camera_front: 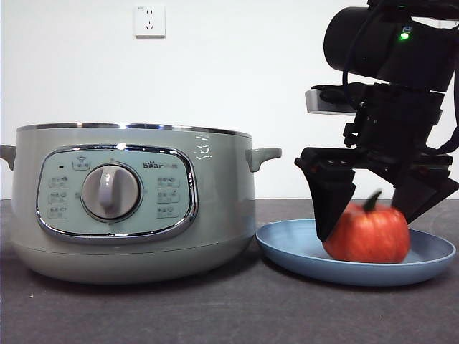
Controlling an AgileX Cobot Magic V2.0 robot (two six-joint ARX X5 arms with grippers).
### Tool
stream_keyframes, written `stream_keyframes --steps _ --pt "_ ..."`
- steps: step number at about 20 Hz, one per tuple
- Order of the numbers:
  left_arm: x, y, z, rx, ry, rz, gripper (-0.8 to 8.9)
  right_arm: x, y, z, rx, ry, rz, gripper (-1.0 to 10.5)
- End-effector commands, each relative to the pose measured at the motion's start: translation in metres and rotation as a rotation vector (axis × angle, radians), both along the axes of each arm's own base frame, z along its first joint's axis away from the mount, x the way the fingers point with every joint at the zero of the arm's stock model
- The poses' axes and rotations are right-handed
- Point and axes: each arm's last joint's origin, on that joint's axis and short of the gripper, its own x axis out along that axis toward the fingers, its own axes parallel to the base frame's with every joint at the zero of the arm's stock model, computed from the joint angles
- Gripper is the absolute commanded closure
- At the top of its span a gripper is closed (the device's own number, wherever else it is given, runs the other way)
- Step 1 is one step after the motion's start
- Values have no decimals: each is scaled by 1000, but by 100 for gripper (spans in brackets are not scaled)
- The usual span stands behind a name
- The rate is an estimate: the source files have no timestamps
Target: Take the pumpkin out from the steamer,put the pumpkin in the blue plate,close the lid
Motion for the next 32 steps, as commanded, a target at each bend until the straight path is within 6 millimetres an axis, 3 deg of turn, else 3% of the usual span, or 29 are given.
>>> stream_keyframes --steps 1,7,12,16,23,32 --pt "12 -8 3 -24 -9 -45 822 -2 -1 2 7 -5 -5 438" --pt "66 -43 -11 -54 77 -200 822 -24 -14 53 93 -149 -13 442" --pt "108 -70 -31 -73 132 -283 822 -60 -35 108 213 -356 -16 443" --pt "131 -84 -49 -75 195 -327 822 -87 -51 135 293 -465 -29 443" --pt "154 -99 -74 -69 274 -360 822 -118 -69 153 346 -546 -35 443" --pt "160 -102 -84 -55 316 -357 822 -121 -72 153 330 -554 -53 444"
